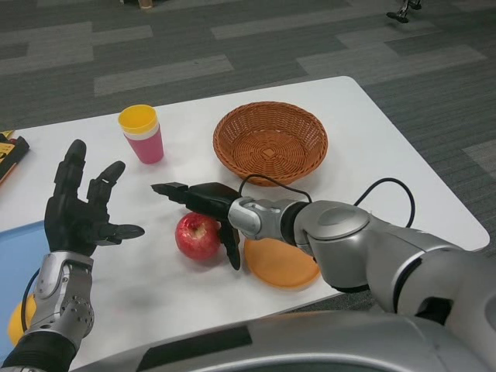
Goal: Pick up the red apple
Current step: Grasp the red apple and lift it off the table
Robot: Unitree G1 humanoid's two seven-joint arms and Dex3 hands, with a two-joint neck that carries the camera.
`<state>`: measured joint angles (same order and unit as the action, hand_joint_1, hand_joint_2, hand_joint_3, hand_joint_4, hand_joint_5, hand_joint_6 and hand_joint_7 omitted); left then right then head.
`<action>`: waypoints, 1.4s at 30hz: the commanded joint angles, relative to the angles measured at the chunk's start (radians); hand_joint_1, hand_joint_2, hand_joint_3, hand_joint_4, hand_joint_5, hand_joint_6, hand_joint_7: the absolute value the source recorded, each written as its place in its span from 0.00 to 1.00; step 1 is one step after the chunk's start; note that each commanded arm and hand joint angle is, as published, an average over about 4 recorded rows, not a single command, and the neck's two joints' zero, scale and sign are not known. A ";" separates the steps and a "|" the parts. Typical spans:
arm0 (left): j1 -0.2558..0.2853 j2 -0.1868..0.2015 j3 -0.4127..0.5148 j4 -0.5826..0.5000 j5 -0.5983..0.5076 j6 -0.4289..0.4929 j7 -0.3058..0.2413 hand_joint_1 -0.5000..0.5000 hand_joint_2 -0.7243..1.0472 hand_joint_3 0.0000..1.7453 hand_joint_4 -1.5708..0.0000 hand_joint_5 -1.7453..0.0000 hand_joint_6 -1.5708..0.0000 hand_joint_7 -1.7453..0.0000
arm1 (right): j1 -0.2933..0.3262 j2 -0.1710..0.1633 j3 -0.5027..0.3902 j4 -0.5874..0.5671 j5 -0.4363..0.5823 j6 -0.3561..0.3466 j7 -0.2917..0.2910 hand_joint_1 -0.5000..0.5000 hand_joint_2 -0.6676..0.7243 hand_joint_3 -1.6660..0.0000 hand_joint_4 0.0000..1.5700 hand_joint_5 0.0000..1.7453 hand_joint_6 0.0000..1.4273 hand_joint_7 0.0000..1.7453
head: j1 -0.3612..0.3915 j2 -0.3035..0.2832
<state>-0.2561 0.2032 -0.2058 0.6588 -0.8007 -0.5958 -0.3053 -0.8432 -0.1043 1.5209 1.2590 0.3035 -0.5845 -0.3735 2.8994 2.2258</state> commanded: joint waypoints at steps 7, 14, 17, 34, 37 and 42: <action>0.025 0.007 0.007 -0.001 -0.009 -0.010 0.000 0.47 0.38 0.00 1.00 0.46 1.00 0.84 | -0.014 -0.001 0.003 0.000 0.002 0.013 0.001 0.04 0.18 0.76 0.27 0.12 0.09 0.22 | 0.013 0.001; 0.028 0.006 0.008 -0.001 -0.009 -0.010 0.000 0.47 0.40 0.00 1.00 0.44 1.00 0.84 | -0.014 0.002 0.001 0.001 0.002 0.014 0.001 0.04 0.09 0.40 0.25 0.28 0.52 0.50 | 0.023 -0.009; 0.028 0.007 0.009 -0.001 -0.009 -0.011 0.000 0.47 0.38 0.00 1.00 0.44 1.00 0.84 | -0.014 0.003 0.000 0.002 0.002 0.014 0.002 0.04 0.09 0.35 0.25 0.29 0.58 0.53 | 0.028 -0.013; 0.048 0.011 0.017 -0.006 -0.009 -0.013 0.000 0.47 0.36 0.00 1.00 0.41 1.00 0.84 | 0.007 0.002 -0.051 0.012 0.001 0.004 0.010 0.04 0.09 0.06 0.48 0.71 0.86 0.92 | 0.056 -0.009; 0.051 0.012 0.017 -0.006 -0.009 -0.014 0.000 0.47 0.39 0.00 1.00 0.41 1.00 0.84 | 0.019 -0.008 -0.090 0.009 0.000 -0.003 0.009 0.04 0.09 0.05 0.63 0.76 0.90 0.92 | 0.057 -0.007; 0.052 0.014 0.018 -0.007 -0.018 -0.020 0.000 0.47 0.40 0.00 1.00 0.41 1.00 0.84 | 0.046 -0.039 -0.171 -0.039 -0.004 -0.024 0.008 0.04 0.08 0.05 0.88 0.78 0.92 0.92 | 0.071 0.004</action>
<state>-0.2164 0.2079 -0.1968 0.6583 -0.8148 -0.6027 -0.3053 -0.8123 -0.1270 1.3779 1.2352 0.3004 -0.5946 -0.3631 2.9673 2.2265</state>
